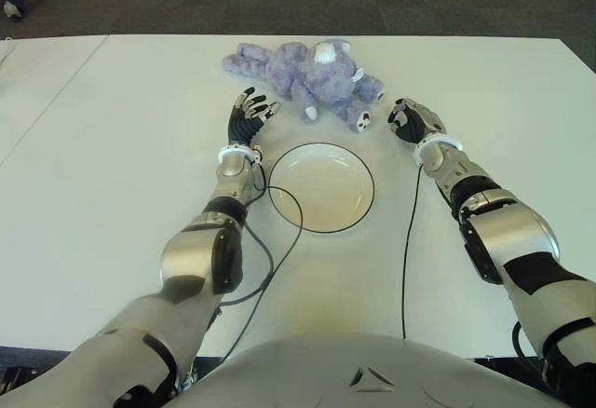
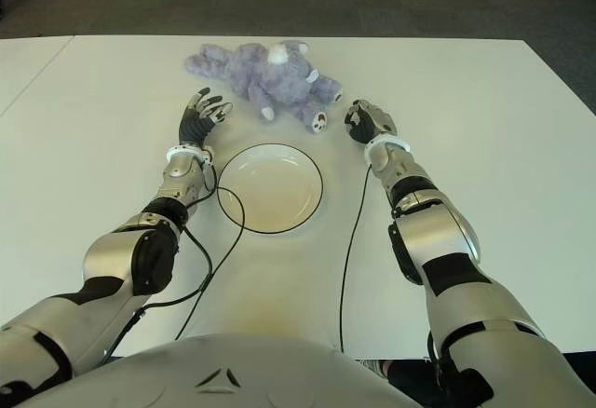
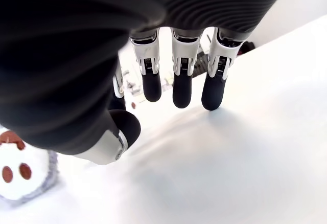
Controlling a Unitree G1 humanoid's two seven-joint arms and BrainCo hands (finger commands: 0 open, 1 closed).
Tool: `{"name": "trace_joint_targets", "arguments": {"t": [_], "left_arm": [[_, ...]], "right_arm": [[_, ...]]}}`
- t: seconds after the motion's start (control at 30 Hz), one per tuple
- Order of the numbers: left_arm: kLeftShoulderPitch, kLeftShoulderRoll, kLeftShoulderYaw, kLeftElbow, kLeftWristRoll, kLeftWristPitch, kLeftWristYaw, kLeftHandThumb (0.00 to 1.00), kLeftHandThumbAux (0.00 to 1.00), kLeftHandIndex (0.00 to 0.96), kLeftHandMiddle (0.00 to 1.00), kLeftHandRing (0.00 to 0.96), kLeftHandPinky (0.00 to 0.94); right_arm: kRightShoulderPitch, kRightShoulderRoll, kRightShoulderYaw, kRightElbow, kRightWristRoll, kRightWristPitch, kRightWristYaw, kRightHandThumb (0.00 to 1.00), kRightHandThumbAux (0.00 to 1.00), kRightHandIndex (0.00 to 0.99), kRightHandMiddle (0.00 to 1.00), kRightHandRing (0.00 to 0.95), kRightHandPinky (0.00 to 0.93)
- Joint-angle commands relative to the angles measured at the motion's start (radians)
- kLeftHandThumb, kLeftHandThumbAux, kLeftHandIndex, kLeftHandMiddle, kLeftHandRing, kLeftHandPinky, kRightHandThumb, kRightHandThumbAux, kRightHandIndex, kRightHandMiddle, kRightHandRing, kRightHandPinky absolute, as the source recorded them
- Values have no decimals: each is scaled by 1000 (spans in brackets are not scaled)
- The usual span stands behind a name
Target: Put the doll into the plate.
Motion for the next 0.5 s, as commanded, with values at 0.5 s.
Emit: {"name": "trace_joint_targets", "arguments": {"t": [0.5], "left_arm": [[131,-49,4,96,-8,118,50,0,703,105,238,255,259]], "right_arm": [[27,-94,47,23,-29,73,18,693,730,398,39,64,160]]}}
